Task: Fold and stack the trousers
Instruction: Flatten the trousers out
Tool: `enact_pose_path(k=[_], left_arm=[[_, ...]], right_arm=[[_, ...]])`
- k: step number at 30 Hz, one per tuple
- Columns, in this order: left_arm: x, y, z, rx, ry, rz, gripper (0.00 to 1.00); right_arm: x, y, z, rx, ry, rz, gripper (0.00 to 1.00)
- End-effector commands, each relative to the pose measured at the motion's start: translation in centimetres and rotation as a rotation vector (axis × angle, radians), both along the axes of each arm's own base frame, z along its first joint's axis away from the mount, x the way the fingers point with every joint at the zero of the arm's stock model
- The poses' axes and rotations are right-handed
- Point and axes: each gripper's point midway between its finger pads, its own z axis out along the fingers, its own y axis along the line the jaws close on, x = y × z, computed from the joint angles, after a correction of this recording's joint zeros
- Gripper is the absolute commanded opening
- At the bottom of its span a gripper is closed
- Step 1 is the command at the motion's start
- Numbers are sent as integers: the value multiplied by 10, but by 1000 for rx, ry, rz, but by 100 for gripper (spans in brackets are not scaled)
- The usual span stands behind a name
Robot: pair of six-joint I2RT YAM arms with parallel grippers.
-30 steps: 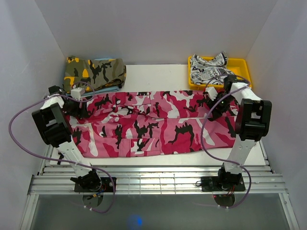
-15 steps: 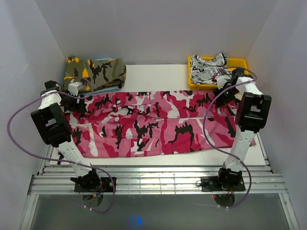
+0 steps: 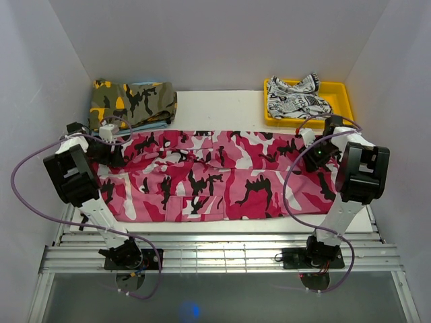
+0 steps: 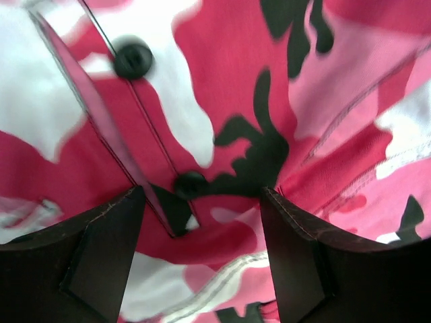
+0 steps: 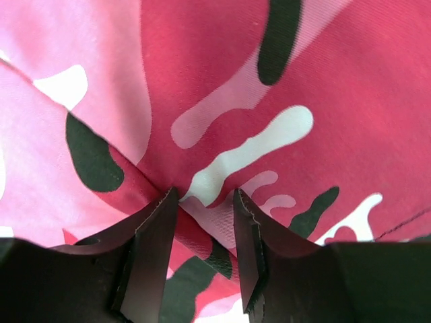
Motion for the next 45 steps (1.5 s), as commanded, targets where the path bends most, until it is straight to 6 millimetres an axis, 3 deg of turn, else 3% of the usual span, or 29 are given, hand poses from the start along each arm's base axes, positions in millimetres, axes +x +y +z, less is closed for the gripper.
enact_pose_path(k=[1, 3, 6, 9, 10, 11, 13, 14, 15, 18, 24, 33, 36, 37, 39, 40, 41, 45], left_arm=[[-9, -2, 21, 8, -54, -17, 79], [-12, -5, 20, -2, -47, -23, 79], [-14, -7, 24, -17, -39, -36, 79], [-5, -7, 40, -21, -85, -32, 79], [3, -4, 51, -15, -116, -28, 79], [9, -4, 59, -23, -137, -13, 81], [22, -2, 75, -38, -179, -2, 82], [34, 3, 90, -28, -224, 3, 83], [40, 4, 96, -40, -233, 31, 85], [62, 12, 114, -40, -299, 50, 87], [90, 26, 125, -141, -351, 115, 95], [97, 58, 123, -266, -380, 149, 98], [105, 75, 111, -248, -371, 177, 98], [107, 84, 94, -223, -339, 207, 98], [115, 95, 89, -194, -331, 236, 98], [116, 103, 71, -174, -292, 264, 98], [120, 109, 72, -152, -298, 276, 97], [125, 123, 49, -117, -269, 312, 94]], right_arm=[[-42, -2, 2, 11, 112, 37, 44], [-45, -4, 11, 27, 125, 40, 44], [-29, -11, 29, 45, 89, 23, 48], [5, -24, 55, 43, -13, -12, 52], [16, -27, 59, 55, -38, -41, 55], [39, -35, 80, 55, -111, -60, 57], [58, -50, 86, 88, -146, -124, 64], [76, -55, 103, 116, -197, -164, 68], [82, -64, 105, 131, -211, -195, 71], [105, -81, 101, 165, -254, -286, 74], [130, -96, 63, 160, -249, -302, 84], [149, -106, 19, 136, -243, -241, 92], [152, -104, 7, 158, -234, -239, 91], [153, -103, 3, 165, -228, -238, 90], [152, -100, 2, 180, -224, -230, 84], [153, -100, 1, 183, -225, -228, 82], [153, -100, 0, 184, -225, -228, 81], [155, -104, 0, 164, -248, -232, 89]])
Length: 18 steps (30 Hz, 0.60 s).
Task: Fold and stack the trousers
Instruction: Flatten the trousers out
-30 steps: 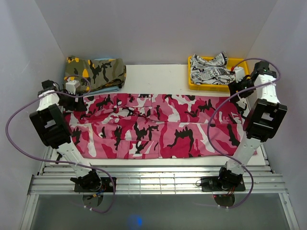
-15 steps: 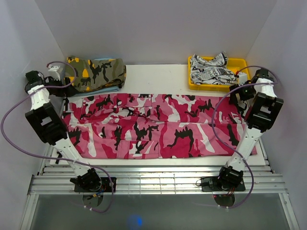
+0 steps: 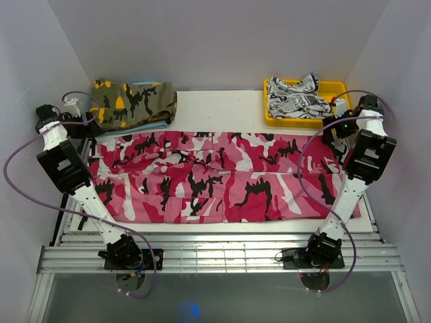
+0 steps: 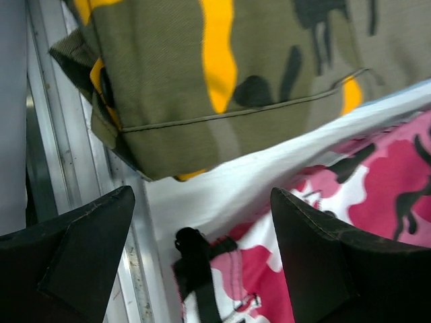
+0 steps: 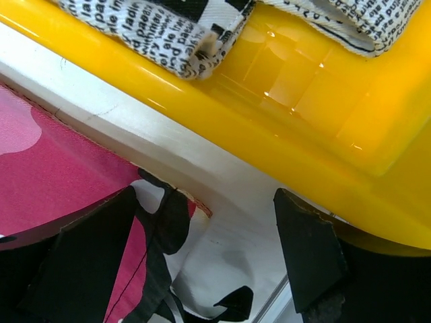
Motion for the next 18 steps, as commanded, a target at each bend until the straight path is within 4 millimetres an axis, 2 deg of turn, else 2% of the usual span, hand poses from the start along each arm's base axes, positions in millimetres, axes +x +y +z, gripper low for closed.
enact_pose_path(k=[1, 5, 9, 11, 15, 18], left_arm=[[3, 22, -5, 49, 9, 46, 93], [8, 27, -16, 85, -7, 19, 91], [9, 10, -30, 40, -36, -124, 87], [8, 6, -30, 26, -41, -158, 85], [1, -3, -43, -19, -17, -185, 82], [-8, -14, -51, -73, 8, -209, 81]], right_arm=[[7, 0, -4, -6, -27, 12, 90], [9, 2, 4, -6, -63, 30, 91], [7, 11, 7, 24, -81, 84, 88], [4, 19, 8, 51, -83, 121, 86], [-1, 29, 10, 98, -80, 176, 72], [-6, 37, 11, 128, -66, 221, 66]])
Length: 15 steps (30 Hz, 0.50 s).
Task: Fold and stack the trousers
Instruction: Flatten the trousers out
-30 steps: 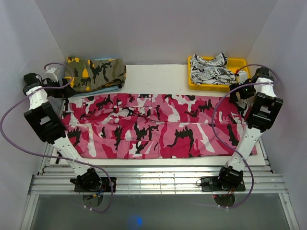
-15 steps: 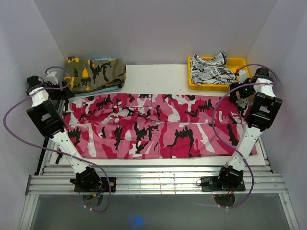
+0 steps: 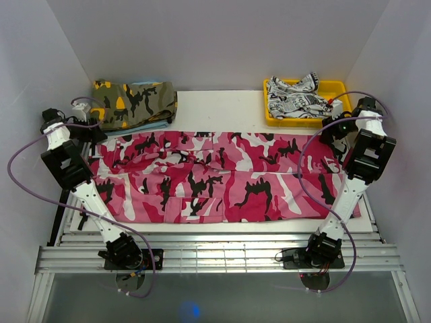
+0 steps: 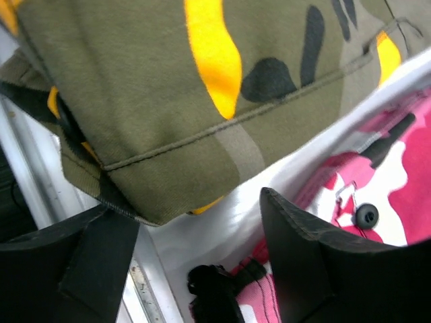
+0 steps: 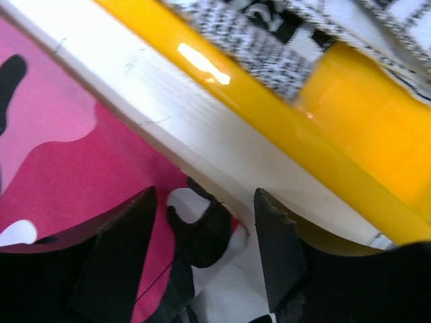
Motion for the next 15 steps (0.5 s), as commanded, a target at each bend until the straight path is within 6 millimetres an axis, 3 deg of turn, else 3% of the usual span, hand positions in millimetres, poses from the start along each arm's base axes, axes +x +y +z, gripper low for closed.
enact_pose_path(k=[1, 5, 11, 15], left_arm=[[-23, -18, -6, -119, 31, -77, 79], [-31, -30, 4, -150, 10, -134, 73], [-42, -46, 18, -196, -18, -198, 75], [-43, -49, 26, -200, -39, -207, 75]], right_arm=[[-9, 20, 8, 76, 8, 95, 64], [-13, 24, 13, 80, -1, 145, 59], [-19, 37, 32, 124, -35, 200, 54], [-20, 37, 41, 113, -54, 204, 37]])
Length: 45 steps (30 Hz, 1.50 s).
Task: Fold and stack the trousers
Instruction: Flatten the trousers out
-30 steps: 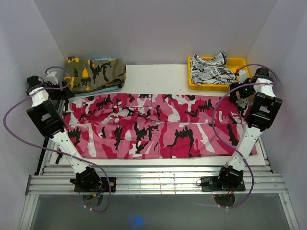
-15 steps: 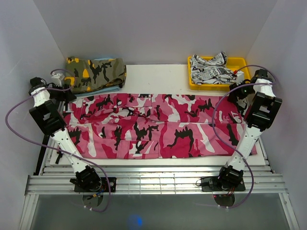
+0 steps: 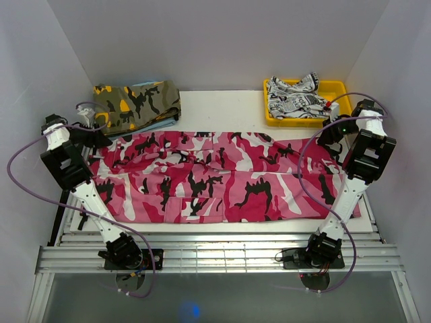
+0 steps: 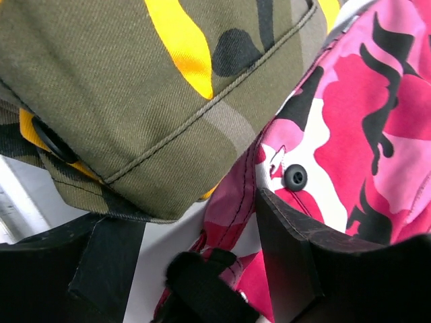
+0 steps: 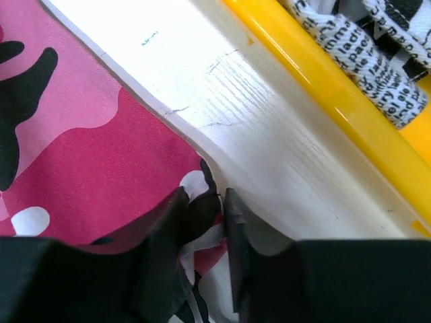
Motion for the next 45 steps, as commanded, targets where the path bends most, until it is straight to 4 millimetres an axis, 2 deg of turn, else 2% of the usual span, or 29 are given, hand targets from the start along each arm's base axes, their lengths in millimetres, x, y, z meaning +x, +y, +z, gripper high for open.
enact_pose_path(k=[1, 2, 3, 4, 6, 11, 17, 22, 28, 30, 32, 40, 43, 44, 45], left_arm=[[-11, -10, 28, -82, -48, -28, 75], [-11, -10, 29, -76, -52, -30, 75], [-11, -8, 31, -66, -60, -33, 75], [-12, -7, 33, -51, -63, -35, 74], [-13, -5, 33, -16, -74, -50, 71], [-24, -1, 36, 59, -87, -97, 70], [-33, 4, 40, 165, -122, -170, 85], [-39, 2, 47, 207, -153, -227, 88], [-28, -1, 75, 174, -261, -228, 86], [-25, -4, 76, 175, -277, -245, 87], [-22, -4, 67, 205, -256, -264, 87], [-22, 0, 24, 348, -157, -361, 77], [-19, 6, 20, 395, -147, -364, 58], [-18, 5, 20, 401, -147, -364, 44], [-17, 6, 24, 418, -150, -363, 38]], right_arm=[[2, 9, 35, 15, -69, 40, 34], [1, 8, 36, 11, -71, 39, 31], [2, 8, 40, 3, -80, 42, 21], [2, 6, 42, -6, -84, 41, 15], [1, 5, 45, -26, -100, 48, 8], [2, -2, 55, -59, -125, 46, 8], [3, -9, 75, -80, -163, 33, 8], [-3, -6, 81, -85, -170, 42, 8], [-7, -4, 85, -81, -174, 44, 8], [-7, -3, 88, -80, -179, 45, 8], [-7, -4, 90, -80, -184, 44, 8], [-9, -4, 103, -104, -209, 55, 8], [-11, -6, 110, -119, -222, 59, 8], [-11, -6, 114, -122, -229, 58, 8], [-11, -6, 116, -127, -233, 59, 8]])
